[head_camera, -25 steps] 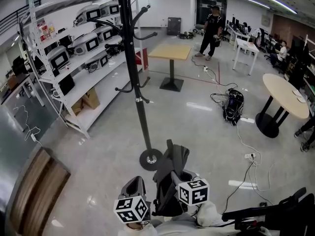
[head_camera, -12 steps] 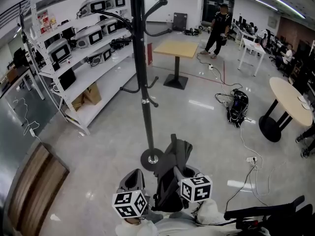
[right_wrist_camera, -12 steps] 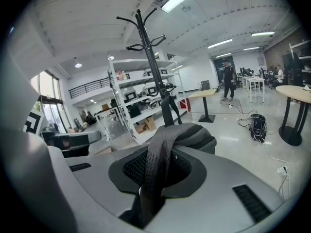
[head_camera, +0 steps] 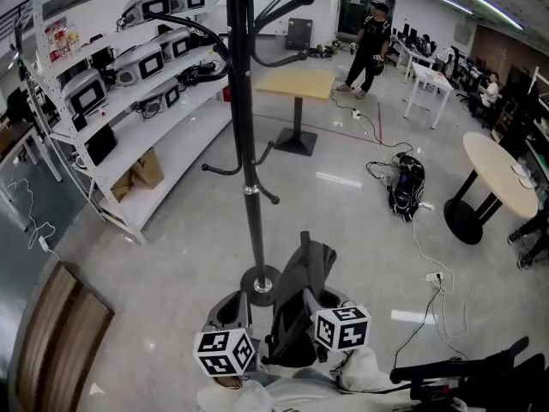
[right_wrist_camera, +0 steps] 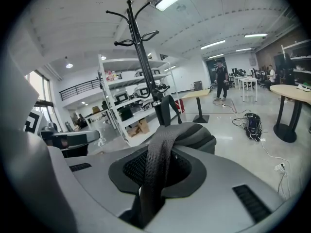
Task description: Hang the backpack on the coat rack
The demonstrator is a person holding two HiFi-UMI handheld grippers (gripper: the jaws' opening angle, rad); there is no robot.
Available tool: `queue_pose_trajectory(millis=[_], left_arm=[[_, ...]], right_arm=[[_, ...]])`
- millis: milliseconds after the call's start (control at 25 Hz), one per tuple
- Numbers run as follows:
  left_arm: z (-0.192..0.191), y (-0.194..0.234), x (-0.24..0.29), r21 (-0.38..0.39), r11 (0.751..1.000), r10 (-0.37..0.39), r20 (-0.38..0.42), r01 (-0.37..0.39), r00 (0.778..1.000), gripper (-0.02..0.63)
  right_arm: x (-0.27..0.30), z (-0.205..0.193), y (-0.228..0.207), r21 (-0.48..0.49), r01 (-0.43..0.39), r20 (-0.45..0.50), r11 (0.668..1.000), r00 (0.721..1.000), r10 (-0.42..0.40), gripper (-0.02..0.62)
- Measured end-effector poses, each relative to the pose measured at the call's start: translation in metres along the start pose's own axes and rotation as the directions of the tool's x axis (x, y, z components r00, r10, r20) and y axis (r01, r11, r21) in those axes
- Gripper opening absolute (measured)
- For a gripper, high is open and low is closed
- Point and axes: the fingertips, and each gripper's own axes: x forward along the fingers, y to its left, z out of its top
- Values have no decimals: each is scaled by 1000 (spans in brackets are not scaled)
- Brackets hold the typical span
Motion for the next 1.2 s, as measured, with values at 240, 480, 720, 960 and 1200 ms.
queue_pose_trajectory(millis=[240, 480, 720, 960, 1200], left_arm=[[11, 18, 26, 9, 999, -47, -28, 47, 999, 3], [26, 34, 50, 37, 994, -101, -52, 103, 994, 3], [37, 61, 70, 38, 993, -110, -50, 112, 993, 3], [44, 71, 85, 37, 993, -107, -80, 110, 991, 3], [48, 68, 92, 39, 991, -127, -88, 131, 988, 3]], right_arm=[[24, 12, 0, 31, 45, 4, 999, 999, -45, 67], [45, 23, -1, 63, 112, 15, 992, 993, -113, 67], [58, 34, 0, 93, 166, 68, 982, 983, -172, 67], [60, 55, 15, 97, 174, 107, 980, 977, -184, 67], [62, 70, 30, 62, 151, 136, 987, 978, -158, 67]])
